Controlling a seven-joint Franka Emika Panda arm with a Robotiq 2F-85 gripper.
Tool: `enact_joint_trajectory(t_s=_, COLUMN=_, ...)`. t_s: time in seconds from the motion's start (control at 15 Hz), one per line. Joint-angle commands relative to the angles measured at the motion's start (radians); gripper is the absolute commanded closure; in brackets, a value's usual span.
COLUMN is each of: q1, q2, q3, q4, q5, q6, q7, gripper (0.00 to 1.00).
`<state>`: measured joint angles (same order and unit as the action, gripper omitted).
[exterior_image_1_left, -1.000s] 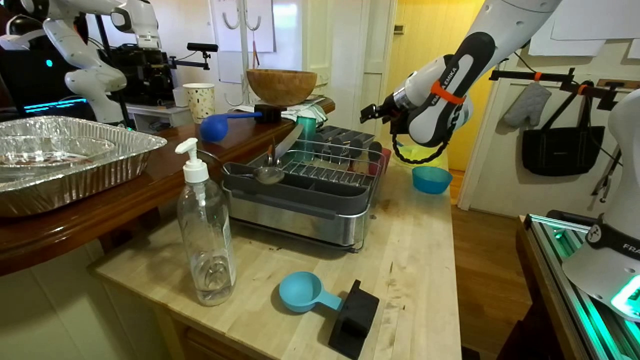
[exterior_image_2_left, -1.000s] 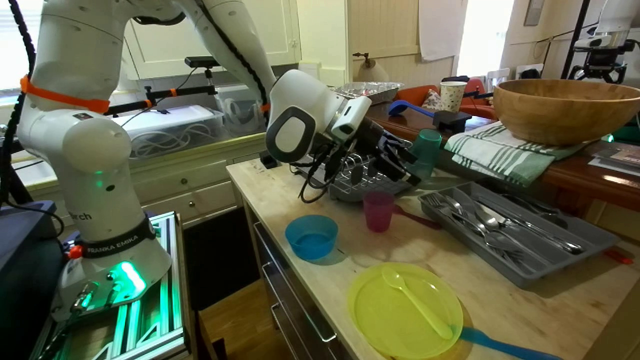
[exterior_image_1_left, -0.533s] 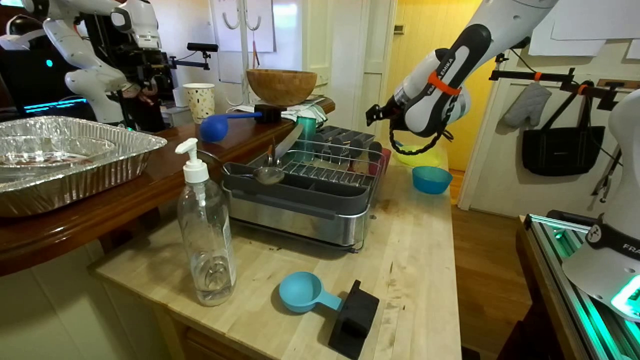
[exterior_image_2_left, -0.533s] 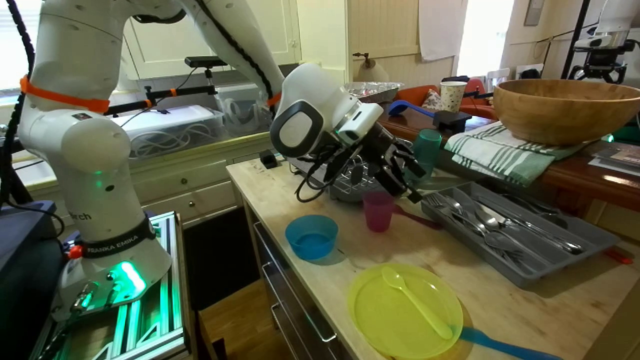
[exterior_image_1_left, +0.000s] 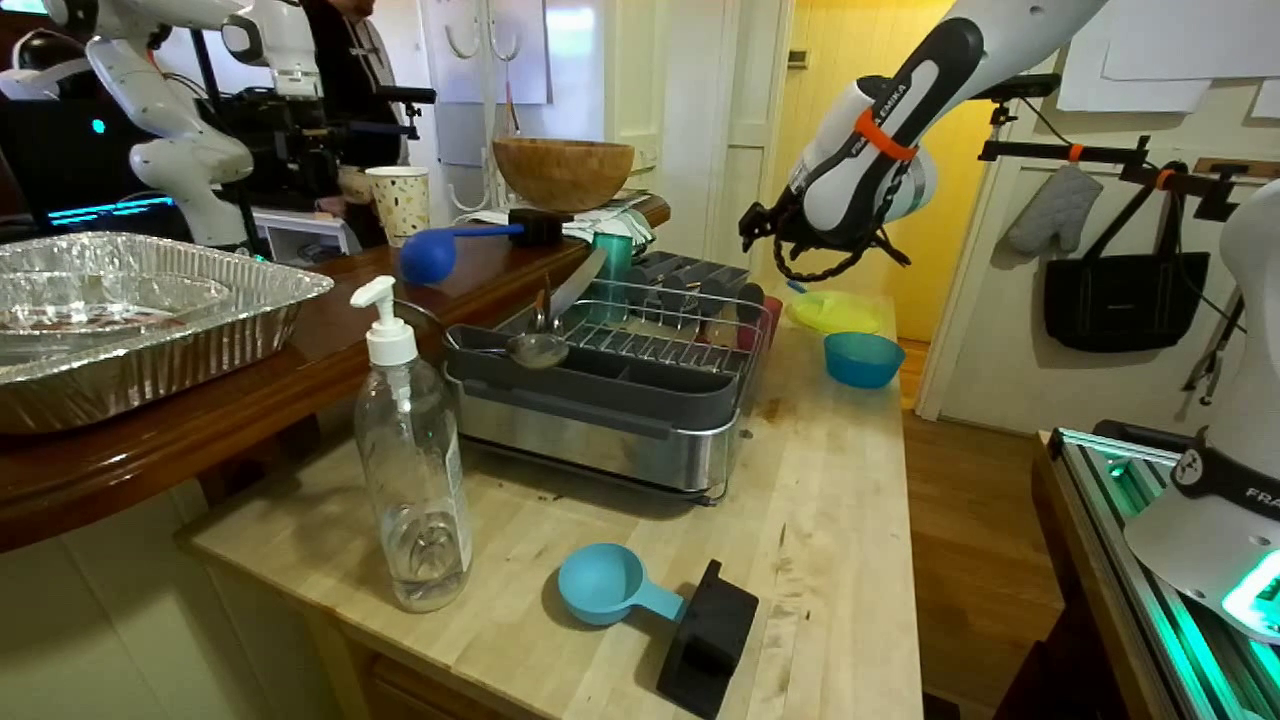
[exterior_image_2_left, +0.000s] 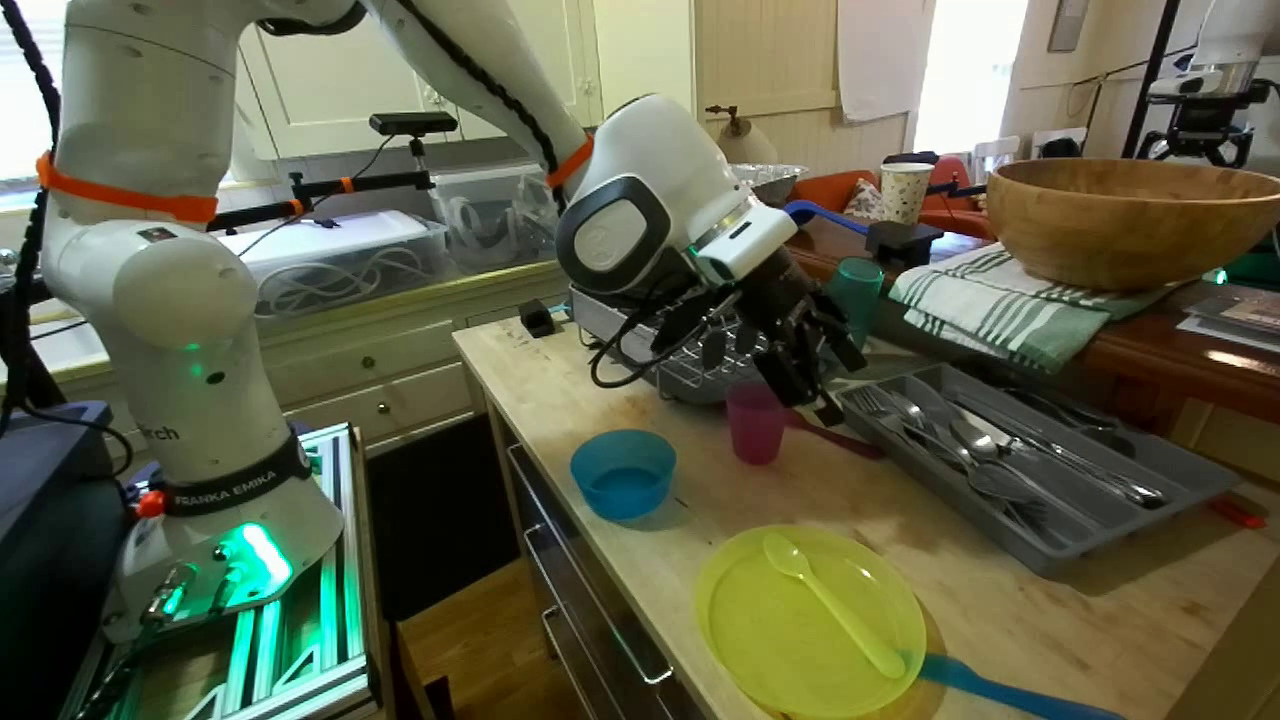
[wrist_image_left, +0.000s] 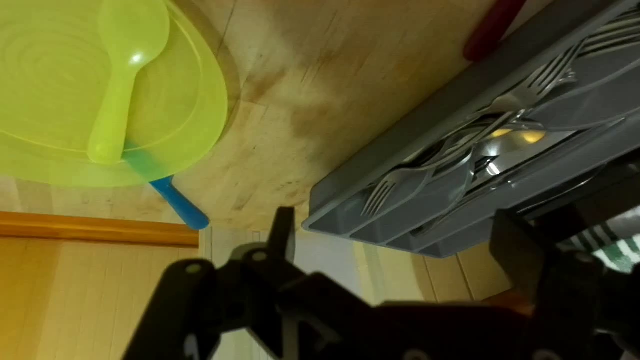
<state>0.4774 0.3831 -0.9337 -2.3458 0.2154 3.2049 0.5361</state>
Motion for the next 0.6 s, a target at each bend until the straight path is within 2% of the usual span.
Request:
enact_joint_trajectory(t_s=0.0, q1=-0.06, q2=-0.059, q3=0.044, q4=0.015, q5=-0.013, q6=-0.114, q7=-0.029, gripper=0.0)
enact_joint_trajectory(t_s=0.33, q1=-0.146, q2=-0.093, q3=0.108, q4=0.052, q5=0.011, q6=-0.242, q7=-0.086, gripper=0.0)
enact_joint_trajectory(t_s=0.47, q1=-0.219, q2=-0.112, q3=0.184, q4=0.074, q5=0.034, q6=-0.301, q7=-0.153, gripper=0.0)
enact_joint_trajectory(t_s=0.53, q1=-0.297, q2=-0.123, q3=0.259, q4=0.084, q5=-0.007, q6=-0.319, q7=-0.139, gripper=0.0)
